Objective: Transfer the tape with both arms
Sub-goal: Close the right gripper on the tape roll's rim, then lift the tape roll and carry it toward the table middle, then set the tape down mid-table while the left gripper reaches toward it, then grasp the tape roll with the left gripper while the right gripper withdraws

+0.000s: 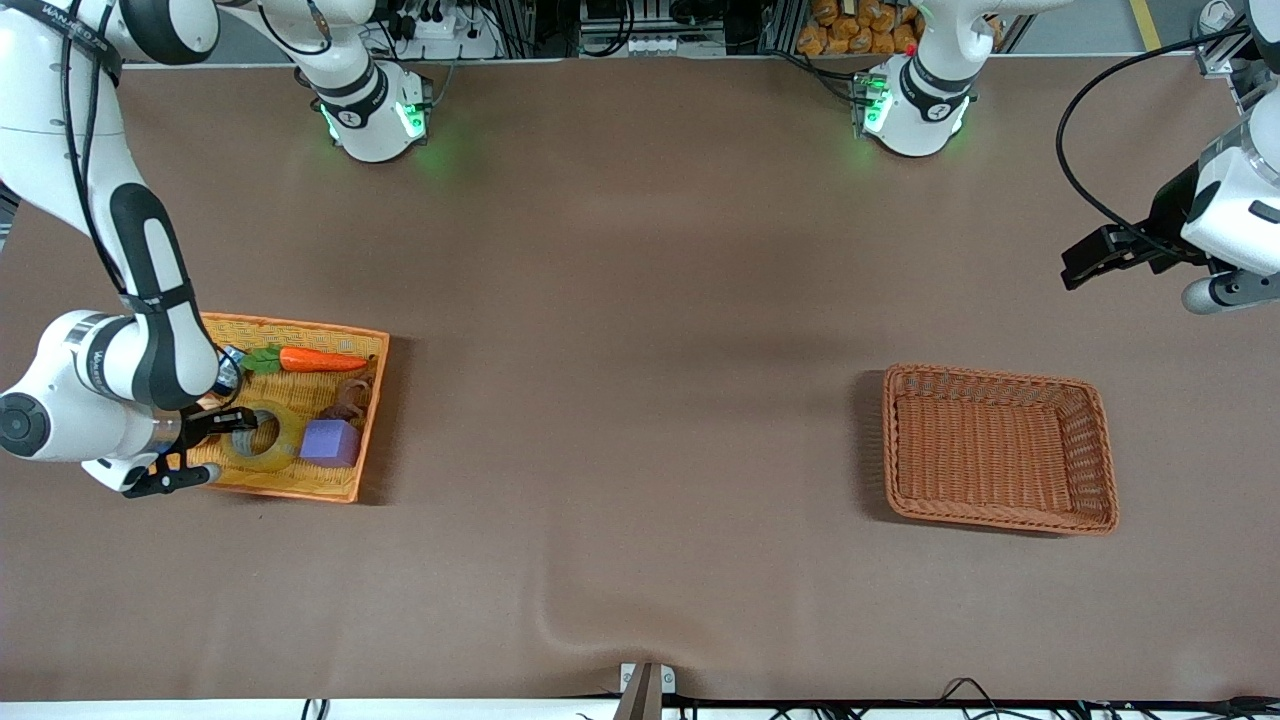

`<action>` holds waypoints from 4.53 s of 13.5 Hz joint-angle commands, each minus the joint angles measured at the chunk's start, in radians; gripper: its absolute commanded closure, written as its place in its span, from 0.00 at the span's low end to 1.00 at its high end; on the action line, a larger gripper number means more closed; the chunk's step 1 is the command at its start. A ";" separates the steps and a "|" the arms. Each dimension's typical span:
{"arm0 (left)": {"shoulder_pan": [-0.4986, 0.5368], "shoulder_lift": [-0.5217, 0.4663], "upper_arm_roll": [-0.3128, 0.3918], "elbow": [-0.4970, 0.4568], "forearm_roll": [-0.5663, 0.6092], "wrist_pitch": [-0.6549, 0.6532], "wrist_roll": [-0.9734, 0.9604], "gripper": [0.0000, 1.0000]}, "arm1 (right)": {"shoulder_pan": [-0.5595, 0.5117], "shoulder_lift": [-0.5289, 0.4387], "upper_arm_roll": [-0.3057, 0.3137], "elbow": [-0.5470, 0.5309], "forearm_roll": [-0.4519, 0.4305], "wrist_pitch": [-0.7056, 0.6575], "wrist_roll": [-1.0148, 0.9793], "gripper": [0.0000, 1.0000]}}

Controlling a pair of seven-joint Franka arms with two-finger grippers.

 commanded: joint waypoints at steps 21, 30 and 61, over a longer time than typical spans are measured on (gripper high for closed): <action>-0.004 0.055 -0.006 0.002 0.026 0.099 0.019 0.00 | 0.741 -0.022 0.067 0.315 0.039 -0.166 0.832 1.00; -0.050 0.115 -0.009 0.002 0.020 0.156 -0.004 0.00 | 0.825 0.038 0.065 0.315 0.099 -0.021 1.224 0.00; -0.641 0.778 -0.021 0.119 -0.015 0.639 -0.899 0.00 | 0.126 -0.755 0.044 -0.021 -0.076 -0.477 0.314 0.00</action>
